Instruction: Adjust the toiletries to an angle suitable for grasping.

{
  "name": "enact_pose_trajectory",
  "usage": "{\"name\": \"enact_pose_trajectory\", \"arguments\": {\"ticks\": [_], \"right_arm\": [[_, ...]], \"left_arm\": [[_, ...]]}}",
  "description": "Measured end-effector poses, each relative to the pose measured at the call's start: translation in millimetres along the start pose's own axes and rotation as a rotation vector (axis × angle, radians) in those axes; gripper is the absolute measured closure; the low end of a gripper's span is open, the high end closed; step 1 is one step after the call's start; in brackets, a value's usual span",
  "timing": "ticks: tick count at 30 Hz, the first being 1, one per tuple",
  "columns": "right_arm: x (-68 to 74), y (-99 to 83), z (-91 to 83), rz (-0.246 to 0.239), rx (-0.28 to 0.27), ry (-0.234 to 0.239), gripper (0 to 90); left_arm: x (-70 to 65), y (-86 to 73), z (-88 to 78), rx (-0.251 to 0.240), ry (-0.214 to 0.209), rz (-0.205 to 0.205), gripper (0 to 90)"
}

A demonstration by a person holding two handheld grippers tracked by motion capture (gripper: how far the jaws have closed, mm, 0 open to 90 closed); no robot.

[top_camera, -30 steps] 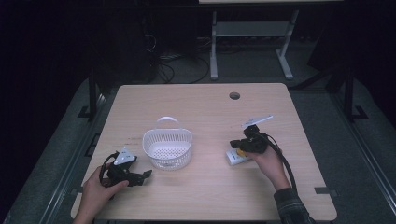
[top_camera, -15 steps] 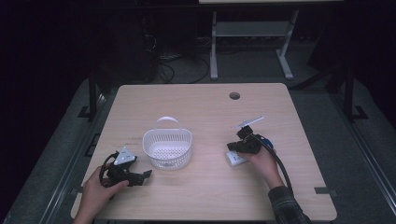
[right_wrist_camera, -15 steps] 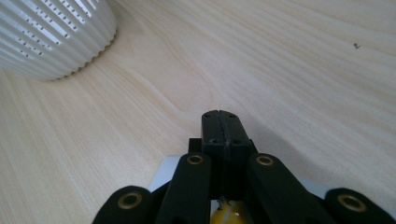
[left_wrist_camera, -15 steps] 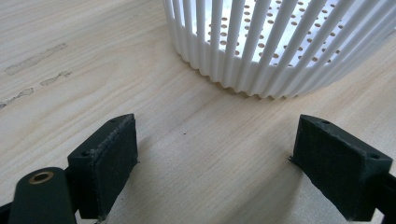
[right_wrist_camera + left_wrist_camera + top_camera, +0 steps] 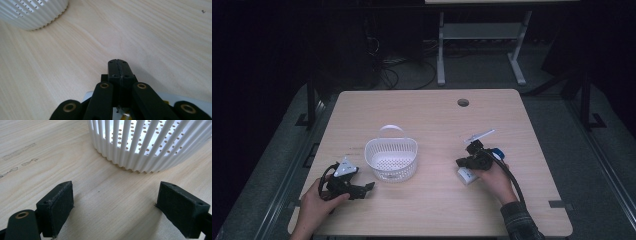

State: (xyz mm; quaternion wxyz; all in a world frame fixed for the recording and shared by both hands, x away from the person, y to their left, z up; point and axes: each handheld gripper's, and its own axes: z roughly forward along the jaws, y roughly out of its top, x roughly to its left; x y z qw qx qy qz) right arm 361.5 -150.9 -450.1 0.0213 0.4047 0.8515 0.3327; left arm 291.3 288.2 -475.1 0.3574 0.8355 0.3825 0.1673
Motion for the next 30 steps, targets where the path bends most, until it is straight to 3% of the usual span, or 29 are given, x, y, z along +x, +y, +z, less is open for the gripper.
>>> {"name": "enact_pose_trajectory", "arguments": {"ticks": [21, 30], "right_arm": [[8.1, -34.6, -26.6, -0.005, 0.011, -0.002, 89.5], [9.0, -50.4, -38.6, 0.019, 0.004, -0.005, 89.5]], "left_arm": [[0.0, -0.1, 0.2, -0.003, 0.000, 0.000, 13.1], [0.0, -0.1, 0.3, -0.004, 0.001, -0.001, 13.0]]}}
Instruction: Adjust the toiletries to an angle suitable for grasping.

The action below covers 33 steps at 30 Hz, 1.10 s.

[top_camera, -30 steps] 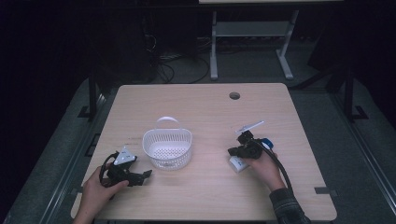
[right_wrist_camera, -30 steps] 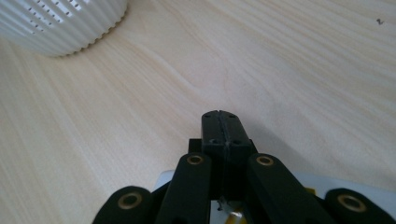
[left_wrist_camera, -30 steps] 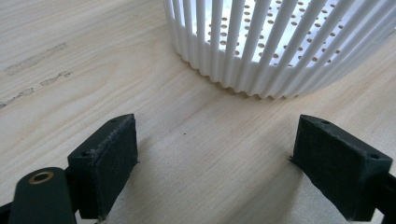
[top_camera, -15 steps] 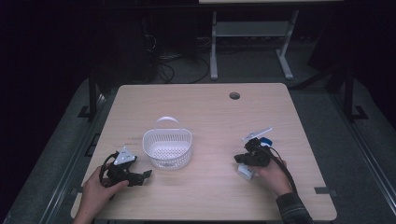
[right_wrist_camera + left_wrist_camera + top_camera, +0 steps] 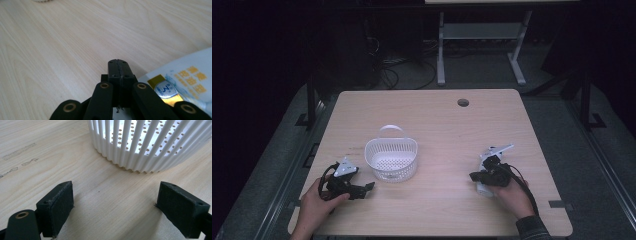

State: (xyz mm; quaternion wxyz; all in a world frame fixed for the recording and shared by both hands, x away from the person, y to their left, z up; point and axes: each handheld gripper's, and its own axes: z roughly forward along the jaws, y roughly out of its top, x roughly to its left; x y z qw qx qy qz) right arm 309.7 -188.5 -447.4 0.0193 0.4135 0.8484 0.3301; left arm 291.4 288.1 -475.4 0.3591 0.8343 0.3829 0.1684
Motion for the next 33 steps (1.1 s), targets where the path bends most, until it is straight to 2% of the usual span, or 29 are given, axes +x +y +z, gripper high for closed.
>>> {"name": "enact_pose_trajectory", "arguments": {"ticks": [16, 24, 25, 27, 33], "right_arm": [[-1.2, -29.1, -15.6, 0.011, 0.029, -0.039, 89.6], [-11.6, -43.8, -26.9, 0.039, 0.032, -0.080, 89.7], [-14.5, -48.4, -30.1, 0.060, 0.038, -0.090, 89.7], [-17.2, -52.0, -32.6, 0.068, 0.039, -0.101, 89.7], [-24.0, -60.0, -40.1, 0.090, 0.027, -0.115, 89.7]], "left_arm": [[-0.1, 0.0, 0.1, 0.000, 0.001, -0.001, 13.0], [-0.1, 0.1, 0.0, 0.001, 0.001, 0.000, 13.0], [-0.1, 0.1, 0.1, 0.001, 0.001, -0.001, 13.1], [-0.2, 0.1, 0.2, -0.001, 0.002, -0.002, 13.0], [-0.2, 0.1, 0.2, -0.001, 0.002, -0.002, 13.0]]}}
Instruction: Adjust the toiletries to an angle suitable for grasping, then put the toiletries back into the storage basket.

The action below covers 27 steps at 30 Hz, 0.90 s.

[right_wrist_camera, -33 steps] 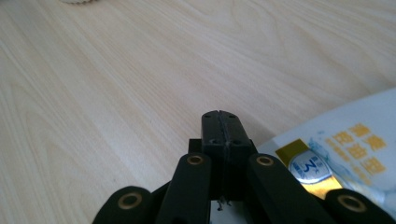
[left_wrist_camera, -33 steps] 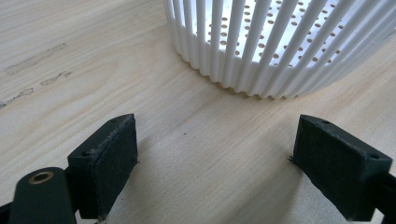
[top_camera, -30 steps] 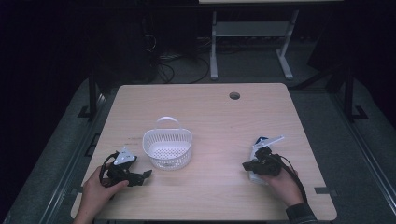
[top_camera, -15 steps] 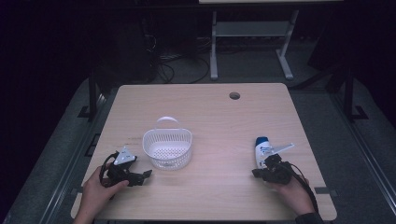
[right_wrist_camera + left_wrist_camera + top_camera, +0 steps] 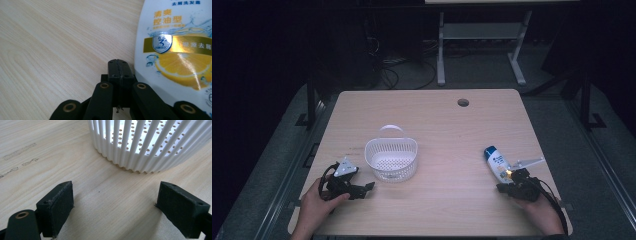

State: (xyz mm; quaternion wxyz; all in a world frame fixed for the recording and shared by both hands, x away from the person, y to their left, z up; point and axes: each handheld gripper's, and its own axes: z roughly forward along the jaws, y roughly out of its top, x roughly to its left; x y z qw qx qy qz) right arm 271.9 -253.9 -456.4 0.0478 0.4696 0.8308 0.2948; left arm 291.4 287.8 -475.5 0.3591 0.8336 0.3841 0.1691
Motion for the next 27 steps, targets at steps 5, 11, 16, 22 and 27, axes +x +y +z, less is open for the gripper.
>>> {"name": "enact_pose_trajectory", "arguments": {"ticks": [5, 11, 16, 22, 27], "right_arm": [[1.1, 1.8, -0.1, -0.009, -0.008, 0.016, 89.4], [4.4, 7.2, -4.1, -0.013, -0.045, 0.027, 80.1], [7.0, 13.9, -12.8, -0.022, -0.086, 0.040, 68.2], [9.0, 22.4, -17.6, -0.043, -0.107, 0.012, 60.3], [6.5, 32.1, -23.3, -0.043, -0.138, -0.015, 53.9]], "left_arm": [[0.1, 0.1, 0.0, 0.001, 0.001, 0.000, 13.0], [0.1, 0.1, 0.0, 0.001, 0.000, 0.000, 13.0], [0.1, 0.1, 0.0, 0.001, 0.000, 0.000, 13.0], [0.1, 0.1, 0.0, 0.001, 0.000, 0.000, 13.0], [0.1, 0.1, 0.0, 0.001, 0.000, -0.001, 13.0]]}}
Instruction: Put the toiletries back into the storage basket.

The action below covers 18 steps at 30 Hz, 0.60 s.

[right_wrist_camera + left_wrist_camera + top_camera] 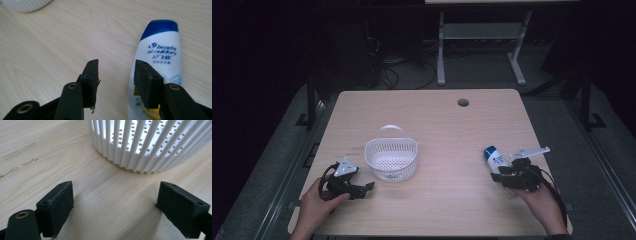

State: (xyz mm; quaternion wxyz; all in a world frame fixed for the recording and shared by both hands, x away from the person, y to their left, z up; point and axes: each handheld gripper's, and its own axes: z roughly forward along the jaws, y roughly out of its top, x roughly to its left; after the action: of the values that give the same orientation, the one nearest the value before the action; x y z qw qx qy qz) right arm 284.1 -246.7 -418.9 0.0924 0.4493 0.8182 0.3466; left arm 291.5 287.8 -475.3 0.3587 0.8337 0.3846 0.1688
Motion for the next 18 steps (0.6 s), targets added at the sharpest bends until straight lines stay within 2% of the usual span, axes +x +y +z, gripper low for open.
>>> {"name": "enact_pose_trajectory", "arguments": {"ticks": [5, 10, 13, 18], "right_arm": [[-4.1, 11.8, -1.8, 0.006, -0.003, -0.026, 50.1], [-7.3, 15.1, -2.3, 0.008, 0.000, -0.045, 47.2], [-12.6, 18.5, -2.7, 0.020, 0.009, -0.070, 41.3], [-21.4, 22.3, 0.5, 0.039, 0.017, -0.093, 39.7]], "left_arm": [[0.0, 0.0, 0.0, 0.000, 0.000, 0.000, 13.0], [0.0, 0.0, 0.0, 0.000, 0.000, 0.000, 13.0], [0.0, 0.0, 0.0, 0.000, 0.000, 0.000, 13.0], [0.0, 0.0, 0.0, 0.000, 0.000, 0.000, 13.0]]}}
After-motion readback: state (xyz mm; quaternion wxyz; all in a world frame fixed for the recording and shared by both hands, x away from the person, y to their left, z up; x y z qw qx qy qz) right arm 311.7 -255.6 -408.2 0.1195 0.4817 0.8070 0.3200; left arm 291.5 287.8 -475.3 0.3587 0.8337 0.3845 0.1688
